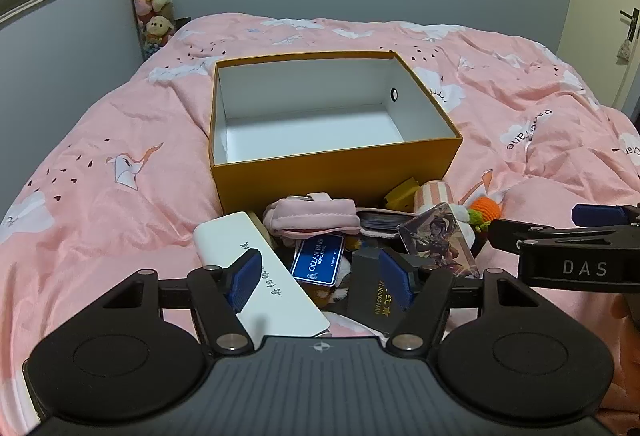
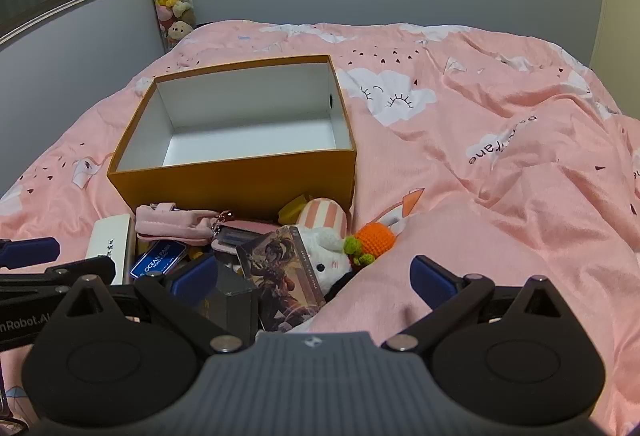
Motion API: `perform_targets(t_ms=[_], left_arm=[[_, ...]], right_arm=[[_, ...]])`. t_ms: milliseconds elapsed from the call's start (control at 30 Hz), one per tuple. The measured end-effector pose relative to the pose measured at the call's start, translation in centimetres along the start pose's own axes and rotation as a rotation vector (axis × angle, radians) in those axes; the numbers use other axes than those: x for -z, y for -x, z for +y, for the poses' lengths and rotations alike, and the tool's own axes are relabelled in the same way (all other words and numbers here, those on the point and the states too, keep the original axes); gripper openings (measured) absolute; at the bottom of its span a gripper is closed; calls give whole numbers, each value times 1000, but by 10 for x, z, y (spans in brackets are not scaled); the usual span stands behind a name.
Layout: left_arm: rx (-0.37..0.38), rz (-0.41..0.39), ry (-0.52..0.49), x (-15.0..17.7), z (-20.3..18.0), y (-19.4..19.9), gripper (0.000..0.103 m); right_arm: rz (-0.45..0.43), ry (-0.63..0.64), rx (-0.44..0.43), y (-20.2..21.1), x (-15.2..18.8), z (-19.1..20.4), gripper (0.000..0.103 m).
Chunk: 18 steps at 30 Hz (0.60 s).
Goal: Organize objects
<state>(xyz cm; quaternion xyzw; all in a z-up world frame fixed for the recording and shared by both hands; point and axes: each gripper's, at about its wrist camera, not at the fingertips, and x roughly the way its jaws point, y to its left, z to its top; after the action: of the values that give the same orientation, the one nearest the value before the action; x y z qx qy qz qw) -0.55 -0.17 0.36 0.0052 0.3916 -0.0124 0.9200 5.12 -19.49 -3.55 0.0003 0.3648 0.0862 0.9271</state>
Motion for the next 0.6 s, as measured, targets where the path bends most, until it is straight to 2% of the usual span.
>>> perform_targets(t_ms=[600], left_arm=[[-5,8,-5,1,-2,-1,76]], right_arm=[[27,-17,-8,-3,0,-1,102]])
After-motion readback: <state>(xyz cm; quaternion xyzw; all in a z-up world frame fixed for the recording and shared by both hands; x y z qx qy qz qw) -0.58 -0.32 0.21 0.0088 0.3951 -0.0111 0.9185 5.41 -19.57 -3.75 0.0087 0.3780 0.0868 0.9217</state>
